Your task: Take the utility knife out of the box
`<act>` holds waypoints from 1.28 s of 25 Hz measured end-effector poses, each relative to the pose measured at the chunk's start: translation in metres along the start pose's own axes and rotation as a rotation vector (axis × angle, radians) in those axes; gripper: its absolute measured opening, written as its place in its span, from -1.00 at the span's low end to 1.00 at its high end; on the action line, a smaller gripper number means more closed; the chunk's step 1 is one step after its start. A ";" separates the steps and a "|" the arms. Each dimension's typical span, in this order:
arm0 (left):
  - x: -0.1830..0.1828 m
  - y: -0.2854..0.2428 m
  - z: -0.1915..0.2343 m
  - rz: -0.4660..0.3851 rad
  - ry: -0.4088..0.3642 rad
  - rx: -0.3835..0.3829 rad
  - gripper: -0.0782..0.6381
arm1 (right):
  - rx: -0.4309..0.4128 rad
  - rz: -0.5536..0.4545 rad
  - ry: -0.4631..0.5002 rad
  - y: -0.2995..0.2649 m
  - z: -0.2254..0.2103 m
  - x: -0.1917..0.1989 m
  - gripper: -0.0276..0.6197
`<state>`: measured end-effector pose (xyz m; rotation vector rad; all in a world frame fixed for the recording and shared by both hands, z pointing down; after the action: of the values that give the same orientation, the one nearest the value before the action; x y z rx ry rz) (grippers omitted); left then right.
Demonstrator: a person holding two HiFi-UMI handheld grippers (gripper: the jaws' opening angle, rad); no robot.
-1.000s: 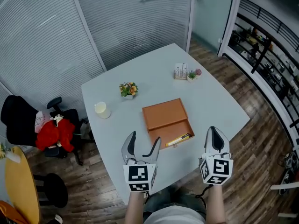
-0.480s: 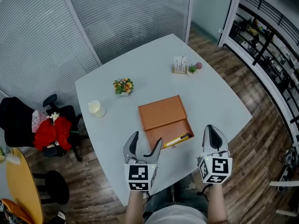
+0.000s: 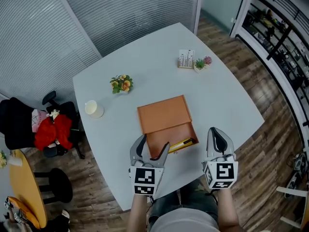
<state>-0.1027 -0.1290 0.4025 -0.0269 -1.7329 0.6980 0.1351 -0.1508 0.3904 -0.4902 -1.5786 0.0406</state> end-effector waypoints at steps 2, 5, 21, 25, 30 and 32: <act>0.003 -0.009 -0.003 0.022 -0.001 0.008 0.16 | -0.014 0.018 -0.001 -0.006 -0.004 0.004 -0.82; 0.007 -0.021 -0.008 0.053 -0.005 0.020 0.16 | -0.032 0.043 0.001 -0.014 -0.010 0.008 -0.82; 0.028 -0.085 -0.021 0.184 -0.079 0.195 0.15 | -0.046 0.153 -0.023 -0.041 -0.038 0.038 -0.82; 0.033 -0.097 -0.029 0.219 -0.096 0.263 0.11 | -0.041 0.173 -0.037 -0.044 -0.044 0.043 -0.82; 0.040 -0.111 -0.039 0.254 -0.110 0.336 0.11 | -0.025 0.204 -0.054 -0.049 -0.052 0.052 -0.82; 0.044 -0.115 -0.042 0.271 -0.123 0.365 0.11 | -0.023 0.217 -0.056 -0.050 -0.053 0.057 -0.82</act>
<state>-0.0387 -0.1887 0.4992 0.0350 -1.7100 1.2306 0.1725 -0.1916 0.4641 -0.6815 -1.5759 0.2029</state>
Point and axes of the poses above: the fingertips, and each gripper's own axes: y backward along the fingers, z to its left, x out of its underside, the point moved 8 cm from there along y, backward along the fingers, and after that the axes turned 8 degrees about -y, right-handed, at the moved point
